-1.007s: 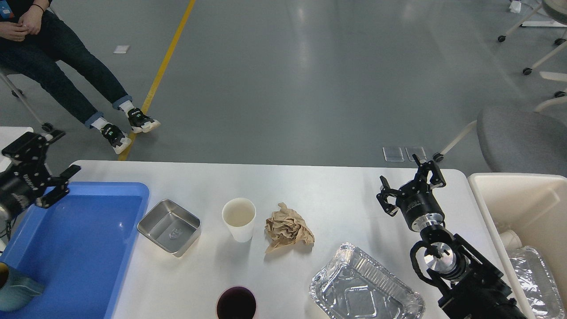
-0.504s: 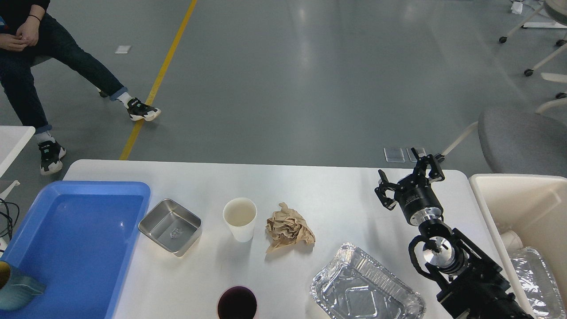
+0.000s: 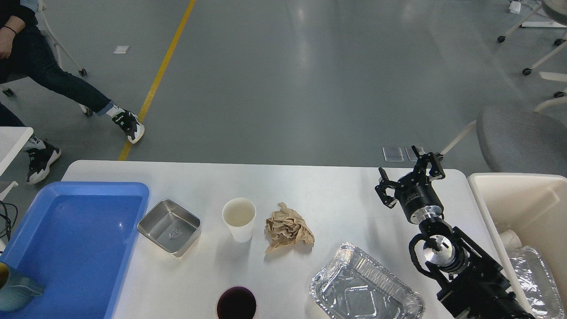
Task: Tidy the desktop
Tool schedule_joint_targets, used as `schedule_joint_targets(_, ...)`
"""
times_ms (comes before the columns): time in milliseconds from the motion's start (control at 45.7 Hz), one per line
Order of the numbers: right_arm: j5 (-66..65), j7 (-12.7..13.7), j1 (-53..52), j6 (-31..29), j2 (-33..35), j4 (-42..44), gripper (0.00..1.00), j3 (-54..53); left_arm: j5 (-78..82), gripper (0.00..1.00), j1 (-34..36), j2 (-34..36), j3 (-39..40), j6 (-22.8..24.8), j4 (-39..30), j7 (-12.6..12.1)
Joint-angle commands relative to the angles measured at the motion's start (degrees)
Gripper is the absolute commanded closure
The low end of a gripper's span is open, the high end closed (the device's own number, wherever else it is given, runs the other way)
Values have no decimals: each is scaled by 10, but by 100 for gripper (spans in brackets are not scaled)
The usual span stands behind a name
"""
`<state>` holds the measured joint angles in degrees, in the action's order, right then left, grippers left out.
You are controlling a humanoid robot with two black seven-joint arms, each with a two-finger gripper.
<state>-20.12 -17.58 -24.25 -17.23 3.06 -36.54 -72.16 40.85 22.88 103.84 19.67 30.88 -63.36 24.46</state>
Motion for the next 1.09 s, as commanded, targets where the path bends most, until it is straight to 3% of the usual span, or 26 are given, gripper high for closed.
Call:
schedule_joint_targets(0,0,0,0,0,3,1,0,-1,0,2,17,-28,13,-20,-5,-88)
schedule_joint_targets(66,0,0,0,-1,4,1,0,0,1,2,17,-47,13,-37,-5,-130)
schedule_joint_targets(131,0,0,0,0,4,0,0,0,2,2,16,-64,13,-47,-6,-150)
schedule_joint_targets(307,0,0,0,0,5,0,0,-1,66,2,20,-69,13,-46,-51,-144)
schedule_joint_targets(460,0,0,0,0,5,0,0,0,108,2,25,-16,11,-37,-133,-110)
schedule_joint_targets(635,0,0,0,0,5,0,0,-1,108,2,42,37,13,16,-208,-74)
schedule_joint_targets(810,0,0,0,0,5,-1,0,-1,112,2,79,33,13,20,-261,-87)
schedule_joint_targets(985,1,0,1,0,13,-2,0,-1,138,2,86,-40,51,24,-266,-133)
schedule_joint_targets(1073,1,0,1,0,16,-2,0,-1,140,2,88,-51,58,28,-269,-144)
